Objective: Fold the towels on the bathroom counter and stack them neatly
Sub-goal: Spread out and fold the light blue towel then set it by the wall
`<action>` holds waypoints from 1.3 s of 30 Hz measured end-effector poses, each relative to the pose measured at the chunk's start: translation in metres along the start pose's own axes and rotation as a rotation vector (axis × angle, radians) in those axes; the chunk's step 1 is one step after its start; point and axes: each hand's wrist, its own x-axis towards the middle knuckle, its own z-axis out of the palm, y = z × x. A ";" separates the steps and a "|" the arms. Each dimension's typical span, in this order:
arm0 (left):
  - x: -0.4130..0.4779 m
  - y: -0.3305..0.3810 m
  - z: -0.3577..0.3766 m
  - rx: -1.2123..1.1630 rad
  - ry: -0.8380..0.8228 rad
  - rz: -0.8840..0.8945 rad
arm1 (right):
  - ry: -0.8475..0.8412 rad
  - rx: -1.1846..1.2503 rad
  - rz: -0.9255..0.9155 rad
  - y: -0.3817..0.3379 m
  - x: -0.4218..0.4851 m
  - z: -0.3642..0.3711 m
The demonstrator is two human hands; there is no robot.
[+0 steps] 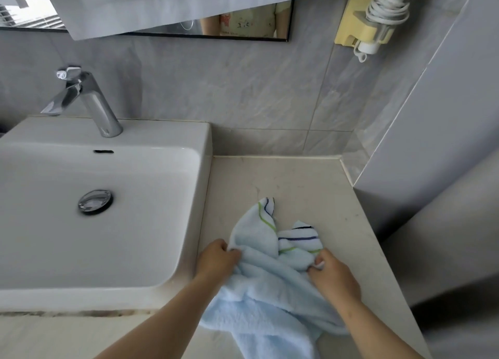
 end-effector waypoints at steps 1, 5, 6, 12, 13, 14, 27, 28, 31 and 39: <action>-0.002 0.002 -0.004 -0.017 0.047 0.002 | 0.038 -0.028 0.026 0.005 0.001 -0.004; -0.009 0.018 -0.005 -0.836 -0.145 -0.284 | 0.134 -0.079 0.008 0.004 0.009 -0.005; -0.008 0.022 -0.003 -1.042 -0.198 -0.396 | 0.133 -0.019 -0.013 -0.001 0.011 -0.002; 0.005 0.031 0.007 -0.908 -0.496 -0.508 | 0.018 0.112 -0.013 -0.015 0.018 0.013; 0.006 0.034 0.006 -0.859 -0.549 -0.492 | -0.036 0.049 -0.030 -0.014 0.019 0.015; 0.004 0.039 0.003 -0.835 -0.594 -0.474 | -0.072 0.007 -0.050 -0.013 0.021 0.015; 0.064 0.070 -0.011 -0.377 0.417 0.013 | 0.370 -0.087 -0.021 -0.032 0.078 -0.031; 0.071 0.067 -0.007 -0.209 0.356 0.002 | 0.310 -0.256 -0.030 -0.033 0.082 -0.031; 0.084 0.064 0.007 0.290 0.236 0.103 | 0.344 -0.427 -0.177 -0.038 0.094 -0.026; 0.113 0.107 0.024 0.565 -0.089 0.413 | 0.006 -0.097 -0.179 -0.055 0.123 -0.019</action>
